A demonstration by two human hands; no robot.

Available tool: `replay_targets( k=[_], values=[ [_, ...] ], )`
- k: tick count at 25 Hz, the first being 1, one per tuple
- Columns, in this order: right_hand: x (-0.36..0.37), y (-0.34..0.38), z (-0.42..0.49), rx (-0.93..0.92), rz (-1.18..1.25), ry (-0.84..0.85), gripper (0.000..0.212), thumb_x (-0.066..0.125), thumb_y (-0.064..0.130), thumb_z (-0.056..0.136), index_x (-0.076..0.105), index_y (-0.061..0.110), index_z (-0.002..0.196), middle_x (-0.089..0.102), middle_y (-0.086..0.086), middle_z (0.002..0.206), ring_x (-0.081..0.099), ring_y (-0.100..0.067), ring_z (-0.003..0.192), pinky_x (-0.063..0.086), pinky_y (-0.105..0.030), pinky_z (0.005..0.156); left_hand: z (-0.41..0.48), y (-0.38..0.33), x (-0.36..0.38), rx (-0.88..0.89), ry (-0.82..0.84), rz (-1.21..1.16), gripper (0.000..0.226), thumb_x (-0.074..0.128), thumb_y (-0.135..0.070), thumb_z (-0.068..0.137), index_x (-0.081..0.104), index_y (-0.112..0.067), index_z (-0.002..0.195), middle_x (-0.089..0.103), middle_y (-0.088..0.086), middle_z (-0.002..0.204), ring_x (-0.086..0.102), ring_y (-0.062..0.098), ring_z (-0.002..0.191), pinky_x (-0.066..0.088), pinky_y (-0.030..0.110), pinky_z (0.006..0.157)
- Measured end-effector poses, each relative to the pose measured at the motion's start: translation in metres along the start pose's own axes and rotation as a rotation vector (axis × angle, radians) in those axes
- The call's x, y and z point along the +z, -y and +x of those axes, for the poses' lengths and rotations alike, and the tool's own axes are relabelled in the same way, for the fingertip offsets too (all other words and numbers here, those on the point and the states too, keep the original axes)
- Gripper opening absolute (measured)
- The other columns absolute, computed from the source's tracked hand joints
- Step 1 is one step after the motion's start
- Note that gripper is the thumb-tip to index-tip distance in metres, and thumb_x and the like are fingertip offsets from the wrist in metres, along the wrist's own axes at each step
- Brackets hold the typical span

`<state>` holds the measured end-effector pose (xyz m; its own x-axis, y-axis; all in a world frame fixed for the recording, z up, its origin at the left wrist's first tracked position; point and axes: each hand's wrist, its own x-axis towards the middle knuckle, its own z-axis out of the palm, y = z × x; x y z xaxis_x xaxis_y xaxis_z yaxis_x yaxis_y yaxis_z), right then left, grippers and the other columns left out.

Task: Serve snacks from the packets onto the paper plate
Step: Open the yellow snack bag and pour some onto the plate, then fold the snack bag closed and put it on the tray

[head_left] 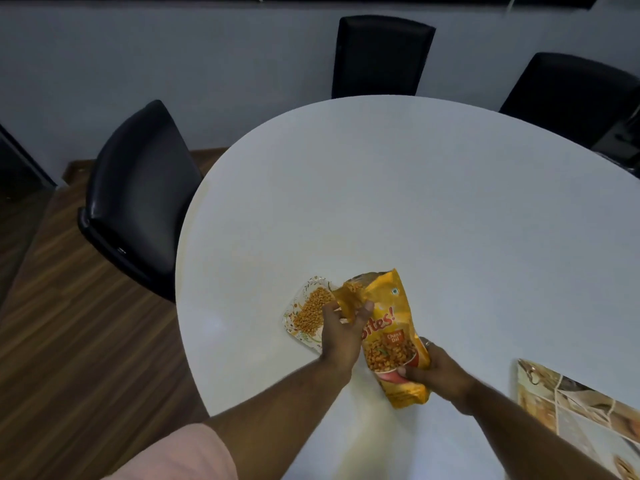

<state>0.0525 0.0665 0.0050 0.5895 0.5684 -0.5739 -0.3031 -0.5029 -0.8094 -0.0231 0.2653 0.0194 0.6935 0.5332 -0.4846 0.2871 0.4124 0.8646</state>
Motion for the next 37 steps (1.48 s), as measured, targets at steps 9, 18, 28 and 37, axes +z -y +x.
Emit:
replay_targets(
  k=[9,18,28,37],
  values=[
    [-0.021,-0.017,-0.101,-0.205,0.250,-0.057,0.048,0.067,-0.011,0.086,0.063,0.014,0.127,0.073,-0.017,0.124,0.069,-0.036,0.117,0.060,-0.040,0.094,-0.118,-0.034,0.057,0.409,0.425,0.437,0.080,0.075,-0.075,0.062,0.050,-0.032,0.125,0.066,-0.011,0.125,0.064,0.012,0.117,0.063,0.041,0.087],
    [-0.211,-0.116,-0.233,-0.223,0.272,-0.358,0.057,0.082,-0.009,0.074,0.062,0.001,0.127,0.071,-0.022,0.126,0.065,-0.038,0.122,0.052,-0.054,0.106,-0.199,-0.002,0.262,0.531,0.676,0.425,0.014,0.053,-0.020,0.102,0.062,-0.024,0.091,0.070,-0.008,0.090,0.069,0.000,0.080,0.065,0.046,0.079],
    [-0.399,-0.178,-0.348,-0.137,-0.612,-0.868,0.017,0.068,0.023,0.093,0.079,0.016,0.105,0.080,-0.003,0.101,0.072,-0.024,0.092,0.058,-0.041,0.083,-0.206,0.124,0.435,0.467,0.732,0.521,0.021,0.051,-0.021,0.103,0.058,-0.028,0.085,0.066,-0.014,0.080,0.068,0.019,0.087,0.061,0.053,0.089],
    [-0.390,-0.174,-0.341,-0.035,-0.998,-0.925,0.024,0.047,0.023,0.101,0.070,0.022,0.106,0.074,0.001,0.108,0.068,-0.027,0.094,0.055,-0.037,0.075,-0.195,0.116,0.460,0.860,0.644,1.014,0.013,0.062,-0.033,0.095,0.066,-0.024,0.087,0.077,-0.007,0.090,0.073,0.023,0.073,0.059,0.041,0.071]
  ],
)
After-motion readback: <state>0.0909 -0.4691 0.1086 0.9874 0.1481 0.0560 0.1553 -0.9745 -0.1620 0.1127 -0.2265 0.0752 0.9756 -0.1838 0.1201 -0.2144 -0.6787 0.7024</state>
